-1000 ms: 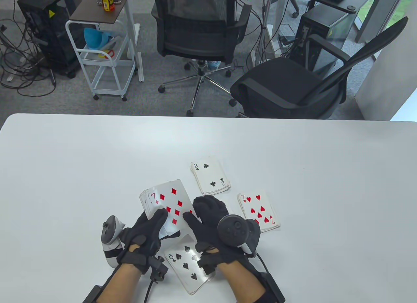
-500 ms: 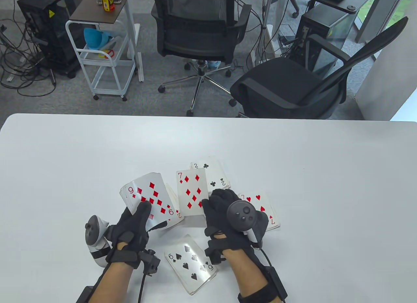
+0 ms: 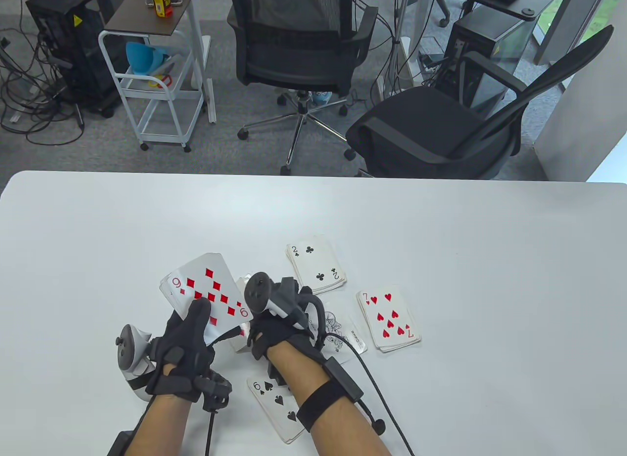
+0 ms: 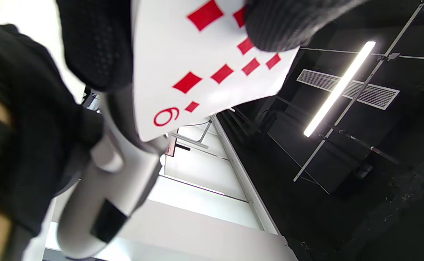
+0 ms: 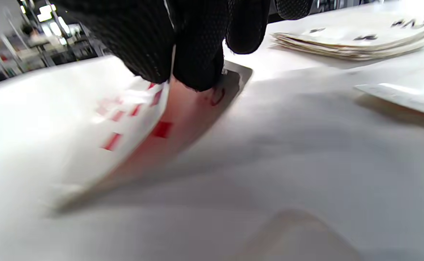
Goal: Playing card suit sorting
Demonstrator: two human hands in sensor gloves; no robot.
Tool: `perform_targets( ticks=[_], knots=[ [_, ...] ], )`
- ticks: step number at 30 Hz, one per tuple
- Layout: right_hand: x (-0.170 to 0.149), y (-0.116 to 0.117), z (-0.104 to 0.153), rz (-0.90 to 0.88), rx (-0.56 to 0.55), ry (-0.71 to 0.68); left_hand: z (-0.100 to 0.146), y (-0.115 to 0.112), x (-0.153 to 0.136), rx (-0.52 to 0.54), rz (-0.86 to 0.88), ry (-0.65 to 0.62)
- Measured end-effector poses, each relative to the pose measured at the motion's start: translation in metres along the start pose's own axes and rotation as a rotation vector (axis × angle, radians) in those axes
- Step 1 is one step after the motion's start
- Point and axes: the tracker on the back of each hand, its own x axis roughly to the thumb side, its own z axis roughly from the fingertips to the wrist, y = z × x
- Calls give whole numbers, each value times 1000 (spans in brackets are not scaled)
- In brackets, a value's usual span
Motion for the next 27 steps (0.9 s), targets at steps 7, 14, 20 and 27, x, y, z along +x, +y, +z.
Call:
perform_targets(
  ticks=[7, 14, 20, 27],
  knots=[
    [-20, -9, 13, -84, -100, -28, 0, -1, -1, 2, -3, 5],
    [-87, -41, 62, -424, -332, -113, -1, -11, -13, -25, -83, 42],
    [-112, -35, 96, -632, -501, -244, 0, -22, -32, -62, -172, 105],
    [-103, -24, 106, -604, -430, -334, 0, -26, -50, -85, -248, 159]
  ],
)
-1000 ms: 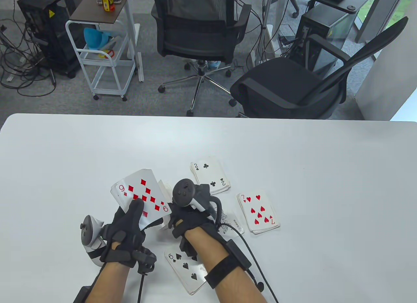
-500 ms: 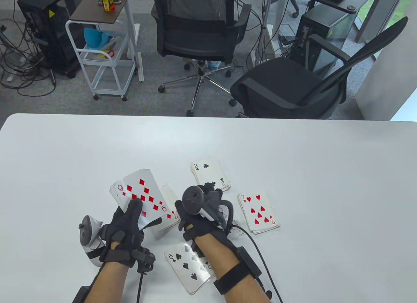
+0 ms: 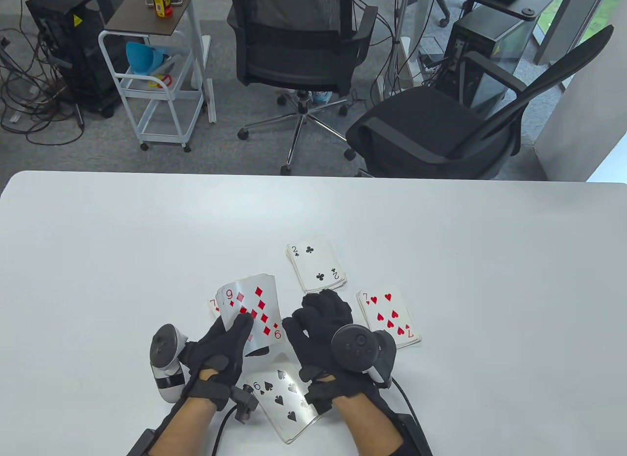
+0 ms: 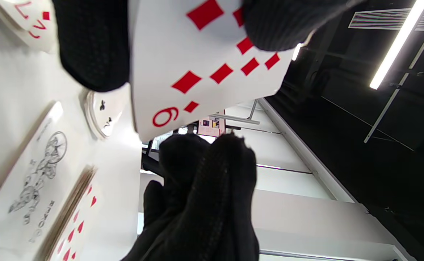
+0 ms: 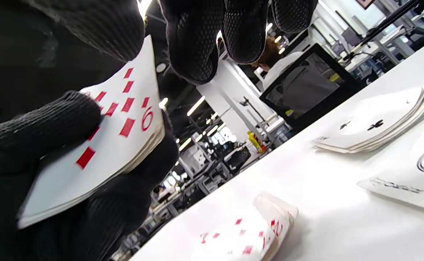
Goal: Playing card suit sorting
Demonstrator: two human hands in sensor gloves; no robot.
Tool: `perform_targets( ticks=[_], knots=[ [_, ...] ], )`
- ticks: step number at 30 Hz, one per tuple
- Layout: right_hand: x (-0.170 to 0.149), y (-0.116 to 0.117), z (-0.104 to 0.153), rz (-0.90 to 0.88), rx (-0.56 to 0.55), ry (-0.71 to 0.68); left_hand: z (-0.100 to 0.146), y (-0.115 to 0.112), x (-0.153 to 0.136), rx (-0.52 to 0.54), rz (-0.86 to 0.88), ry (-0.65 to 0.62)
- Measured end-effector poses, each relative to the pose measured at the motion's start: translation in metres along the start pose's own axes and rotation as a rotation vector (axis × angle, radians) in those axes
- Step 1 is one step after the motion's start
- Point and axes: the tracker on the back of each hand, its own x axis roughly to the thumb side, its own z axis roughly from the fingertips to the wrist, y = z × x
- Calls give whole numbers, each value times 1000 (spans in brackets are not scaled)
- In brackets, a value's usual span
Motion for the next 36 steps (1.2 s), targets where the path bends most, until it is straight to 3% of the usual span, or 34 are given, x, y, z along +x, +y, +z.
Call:
perform_targets(
  ticks=[5, 9, 11, 21, 36],
  knots=[
    [1, 5, 1, 53, 65, 6, -1, -2, -6, -7, 16, 18],
    [6, 11, 3, 108, 98, -9, -2, -4, -14, -30, 143, 61],
    [8, 14, 3, 106, 104, -12, -1, -5, -15, 3, 134, 47],
    [6, 18, 4, 111, 34, -7, 0, -8, -14, 5, 70, 5],
    [-1, 7, 5, -13, -70, -1, 1, -10, -14, -22, 157, 34]
  ],
)
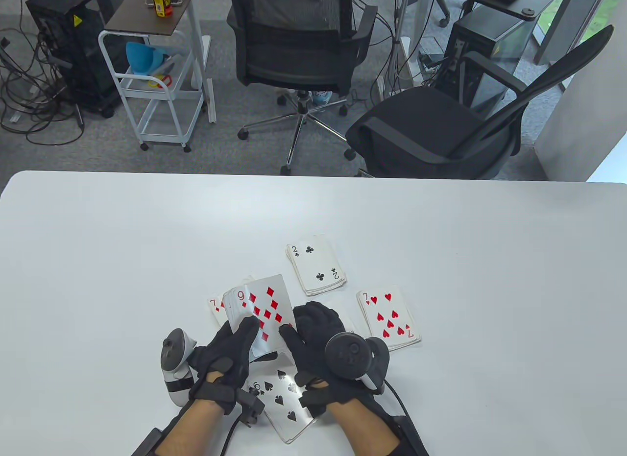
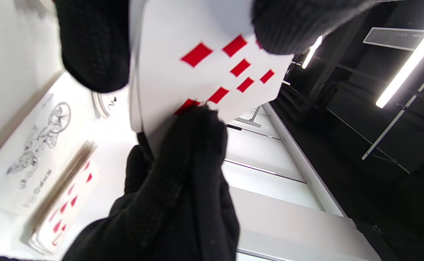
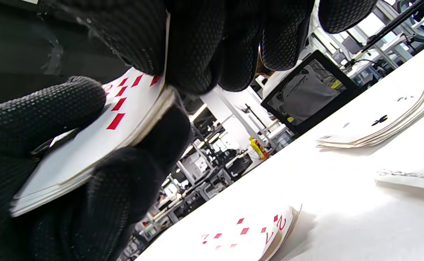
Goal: Playing card suit sorting
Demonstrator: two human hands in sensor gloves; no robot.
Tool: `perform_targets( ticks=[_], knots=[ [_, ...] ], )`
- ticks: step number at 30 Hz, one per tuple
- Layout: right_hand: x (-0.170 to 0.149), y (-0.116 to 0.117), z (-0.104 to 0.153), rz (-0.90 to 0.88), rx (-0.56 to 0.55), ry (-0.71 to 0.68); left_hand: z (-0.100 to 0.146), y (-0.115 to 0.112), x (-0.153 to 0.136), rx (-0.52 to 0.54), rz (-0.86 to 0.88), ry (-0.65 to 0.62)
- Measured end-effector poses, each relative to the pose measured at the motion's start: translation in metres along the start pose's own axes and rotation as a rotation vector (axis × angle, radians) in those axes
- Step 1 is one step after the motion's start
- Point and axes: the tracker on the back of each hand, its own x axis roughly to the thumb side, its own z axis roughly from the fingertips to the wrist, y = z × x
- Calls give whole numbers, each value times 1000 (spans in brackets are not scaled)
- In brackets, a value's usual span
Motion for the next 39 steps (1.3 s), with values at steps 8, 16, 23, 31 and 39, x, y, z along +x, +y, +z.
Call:
perform_targets(
  ticks=[8, 16, 23, 31, 39],
  knots=[
    [-7, -2, -2, 2, 28, 57, 2, 9, 12, 52, 1, -37],
    [-21, -4, -6, 7, 18, 128, 6, 30, 42, 141, 14, -166],
    [-18, 9, -26, 100, 158, 211, 6, 43, 49, 167, 41, -196],
    [23, 50, -85, 240, 463, 245, 3, 35, 50, 117, 130, -203],
    [20, 113, -94, 579, 552, 273, 8, 39, 58, 112, 150, -225]
  ],
)
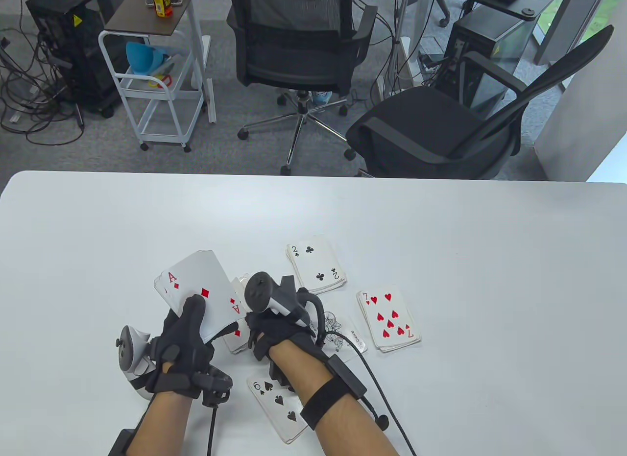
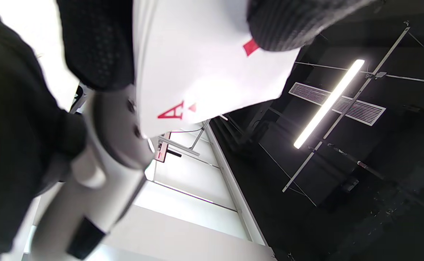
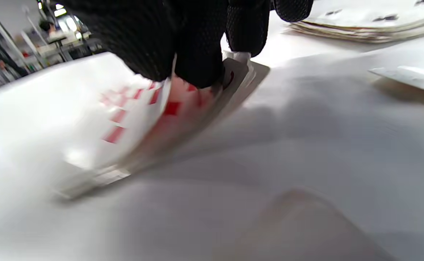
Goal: Playing card suit sorting
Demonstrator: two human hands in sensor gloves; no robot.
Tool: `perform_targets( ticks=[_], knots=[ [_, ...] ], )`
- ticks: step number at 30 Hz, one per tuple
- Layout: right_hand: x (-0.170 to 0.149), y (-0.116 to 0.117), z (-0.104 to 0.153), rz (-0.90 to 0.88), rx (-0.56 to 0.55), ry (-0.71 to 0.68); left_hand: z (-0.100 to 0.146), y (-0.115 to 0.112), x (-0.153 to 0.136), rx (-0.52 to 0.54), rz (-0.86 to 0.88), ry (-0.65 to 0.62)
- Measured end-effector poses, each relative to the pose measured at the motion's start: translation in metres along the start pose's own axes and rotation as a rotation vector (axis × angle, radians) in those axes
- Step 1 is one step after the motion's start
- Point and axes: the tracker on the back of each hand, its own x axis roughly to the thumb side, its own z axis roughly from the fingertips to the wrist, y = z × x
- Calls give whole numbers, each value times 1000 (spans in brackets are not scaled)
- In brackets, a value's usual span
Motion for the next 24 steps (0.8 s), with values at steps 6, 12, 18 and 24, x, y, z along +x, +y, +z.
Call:
perform_targets(
  ticks=[6, 12, 18, 24],
  knots=[
    [-10, -10, 18, 14, -145, -40, 0, -4, -1, -19, -9, 4],
    [-57, -41, 58, -215, -278, -60, 1, -11, -8, -38, -47, 27],
    [-104, -43, 95, -372, -478, -104, 1, -21, -23, -78, -137, 84],
    [-112, -35, 110, -534, -555, -245, 3, -29, -34, -130, -213, 138]
  ],
)
